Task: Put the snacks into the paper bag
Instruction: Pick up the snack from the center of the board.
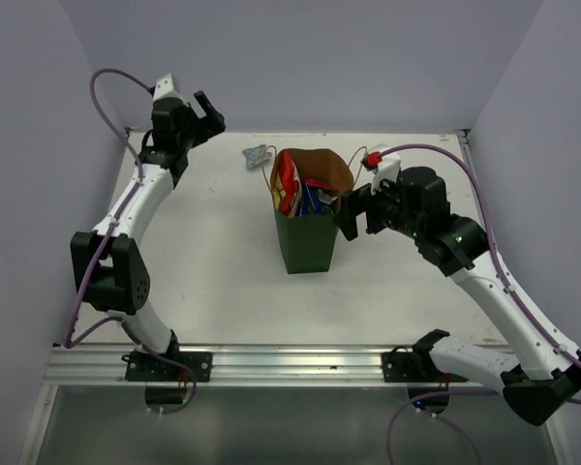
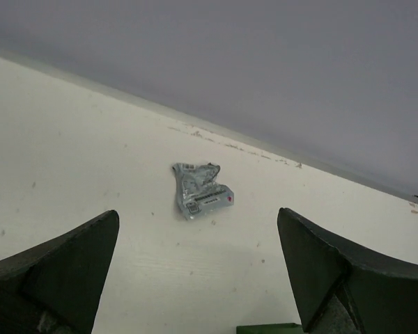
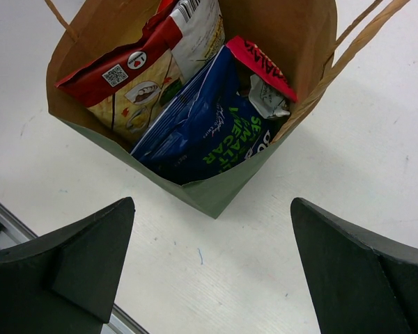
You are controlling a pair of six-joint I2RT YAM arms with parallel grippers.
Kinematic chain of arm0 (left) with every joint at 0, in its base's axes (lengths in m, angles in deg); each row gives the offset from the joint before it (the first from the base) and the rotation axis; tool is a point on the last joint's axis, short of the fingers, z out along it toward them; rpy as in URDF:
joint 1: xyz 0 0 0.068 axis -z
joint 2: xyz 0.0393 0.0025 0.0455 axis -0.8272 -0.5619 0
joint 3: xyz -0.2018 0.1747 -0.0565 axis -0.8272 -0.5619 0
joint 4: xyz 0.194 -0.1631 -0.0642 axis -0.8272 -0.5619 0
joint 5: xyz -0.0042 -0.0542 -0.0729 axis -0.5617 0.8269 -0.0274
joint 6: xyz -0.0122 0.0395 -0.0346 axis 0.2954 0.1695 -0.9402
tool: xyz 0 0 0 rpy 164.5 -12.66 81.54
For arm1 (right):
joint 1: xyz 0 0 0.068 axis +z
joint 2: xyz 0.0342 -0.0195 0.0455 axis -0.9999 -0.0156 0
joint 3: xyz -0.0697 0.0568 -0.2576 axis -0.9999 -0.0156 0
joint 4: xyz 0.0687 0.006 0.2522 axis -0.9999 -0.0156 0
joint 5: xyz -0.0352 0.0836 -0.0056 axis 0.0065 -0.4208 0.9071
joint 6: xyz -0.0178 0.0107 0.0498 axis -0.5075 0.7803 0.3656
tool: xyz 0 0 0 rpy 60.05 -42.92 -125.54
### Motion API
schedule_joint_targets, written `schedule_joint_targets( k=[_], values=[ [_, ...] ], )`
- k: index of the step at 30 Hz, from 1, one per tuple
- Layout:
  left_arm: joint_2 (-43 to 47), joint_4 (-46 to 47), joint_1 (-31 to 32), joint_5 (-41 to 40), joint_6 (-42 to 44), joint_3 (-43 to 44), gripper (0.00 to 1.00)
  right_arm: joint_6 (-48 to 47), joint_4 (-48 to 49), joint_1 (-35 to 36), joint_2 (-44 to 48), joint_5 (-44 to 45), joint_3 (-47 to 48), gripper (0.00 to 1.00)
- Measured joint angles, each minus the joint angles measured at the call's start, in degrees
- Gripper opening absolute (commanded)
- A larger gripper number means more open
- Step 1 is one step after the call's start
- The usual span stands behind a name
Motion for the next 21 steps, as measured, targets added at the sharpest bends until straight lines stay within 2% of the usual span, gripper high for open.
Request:
schedule_joint_targets(
  k=[15,21],
  values=[
    [-13.94,19.43,-0.04,4.09,-29.53,-12.55,1.00,0.28,-0.15,0.00,-0.22,0.52,0.00,0.98],
    [-19.61,25.46,1.64,3.04,-36.50,-13.53,1.00,0.57,-0.24,0.00,-0.22,1.49,0.00,0.99]
  ],
)
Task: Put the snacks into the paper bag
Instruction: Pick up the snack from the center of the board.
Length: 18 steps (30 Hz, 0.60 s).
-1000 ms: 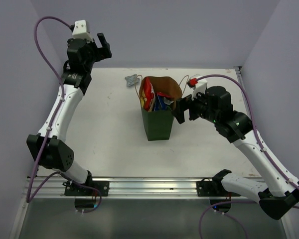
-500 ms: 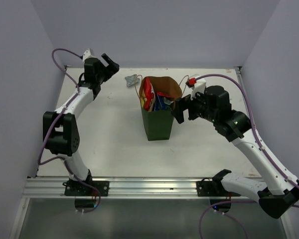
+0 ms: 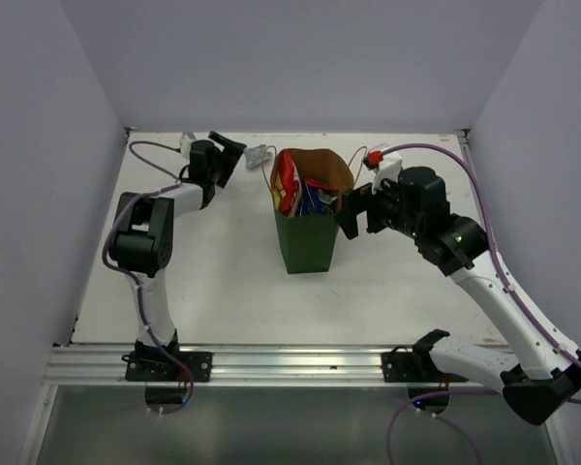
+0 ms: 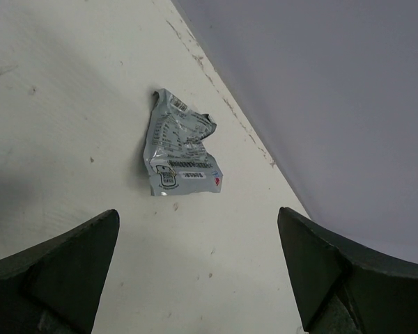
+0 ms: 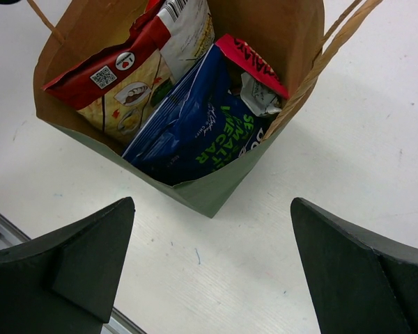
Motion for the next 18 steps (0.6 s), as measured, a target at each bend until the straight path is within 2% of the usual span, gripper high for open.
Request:
schedule_joint_targets(
  k=[9,18],
  values=[
    [-6.88,4.20,4.22,-3.63,-7.28,1.16,0.95,0.13,-0.02,0.00,0.00,0.42,0.00,0.99],
    [-11.04,6.86,6.38,-8.83,-10.86,3.39,0.88,0.11,-0.02,0.00,0.00,0.57,0.02,0.99]
  ],
)
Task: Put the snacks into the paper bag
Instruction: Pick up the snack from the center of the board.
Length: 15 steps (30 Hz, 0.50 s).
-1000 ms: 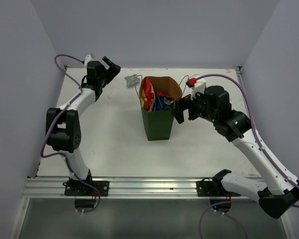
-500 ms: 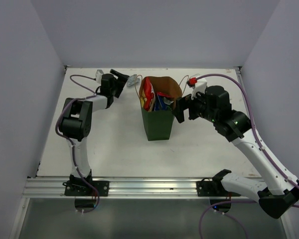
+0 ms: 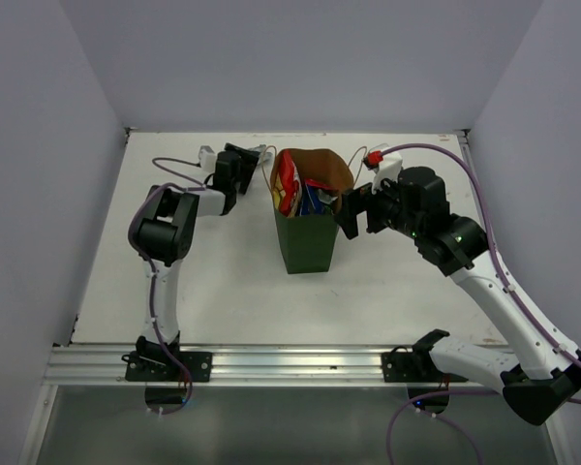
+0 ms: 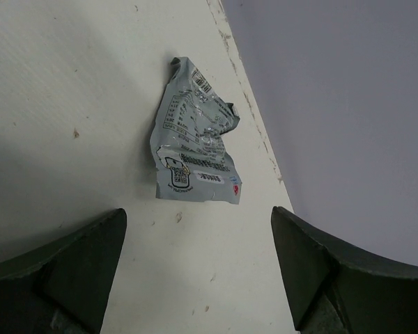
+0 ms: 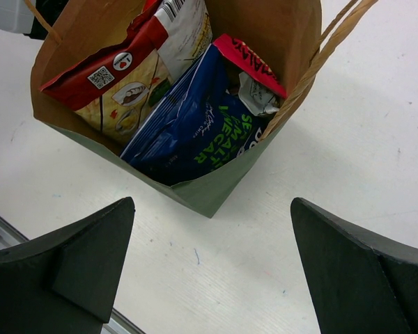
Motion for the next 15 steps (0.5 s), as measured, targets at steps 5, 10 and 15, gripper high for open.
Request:
schedule_joint_targets(
  k=[5,10,15],
  values=[
    [-2.43,1.66,0.74,-2.19,-1.51,1.97,0.82,-0.02,-0.11,0.00,-0.02,0.39,0.00,0.98],
    [-4.44,2.23,0.98,-4.07,-2.56,3.85,0.70,-0.04,-0.35,0.00,-0.22,1.03,0.00,0.99],
    [-6.51,2.80,0.98,-5.57,-3.23,5.97,0.63,-0.07,-0.61,0.00,-0.48,1.03,0.07,0.98]
  ],
)
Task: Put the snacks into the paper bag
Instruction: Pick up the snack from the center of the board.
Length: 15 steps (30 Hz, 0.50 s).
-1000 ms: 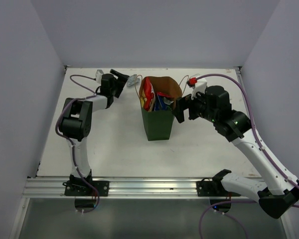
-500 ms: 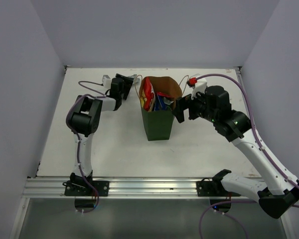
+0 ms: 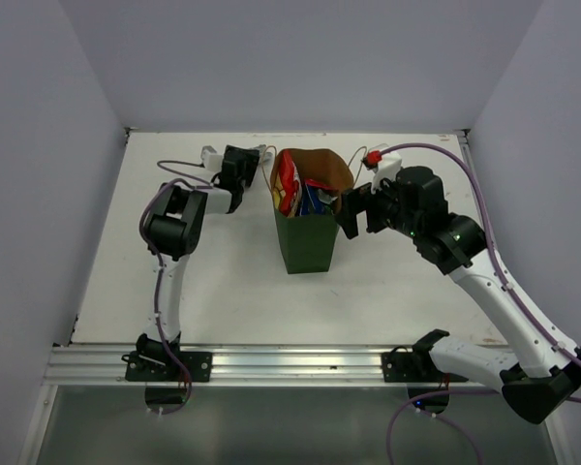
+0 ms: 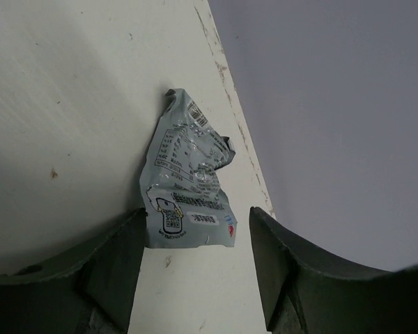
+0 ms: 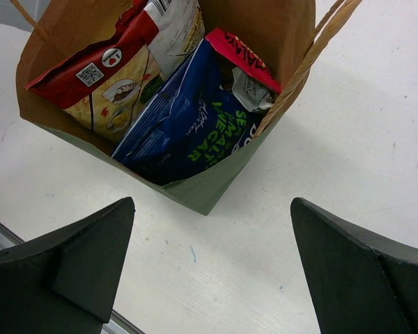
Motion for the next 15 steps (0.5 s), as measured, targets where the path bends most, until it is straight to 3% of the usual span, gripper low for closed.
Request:
schedule_joint_targets(
  k=[2,7,15],
  values=[
    [-0.48,-0.15,0.00,-0.52,-0.28,0.50,0.55,0.00,0.00,0.00,-0.24,0.00,0.11,0.99],
    [-1.99,-0.22,-0.09,-1.64,-0.85,1.77,0.48,-0.04,-0.22,0.00,-0.76,0.48,0.17,0.98],
    [-3.02,-0.90,-0.28,-2.73,-0.87,2.27,0.20,-0.07,-0.24,0.00,-0.94,1.51,0.22,0.98]
  ],
)
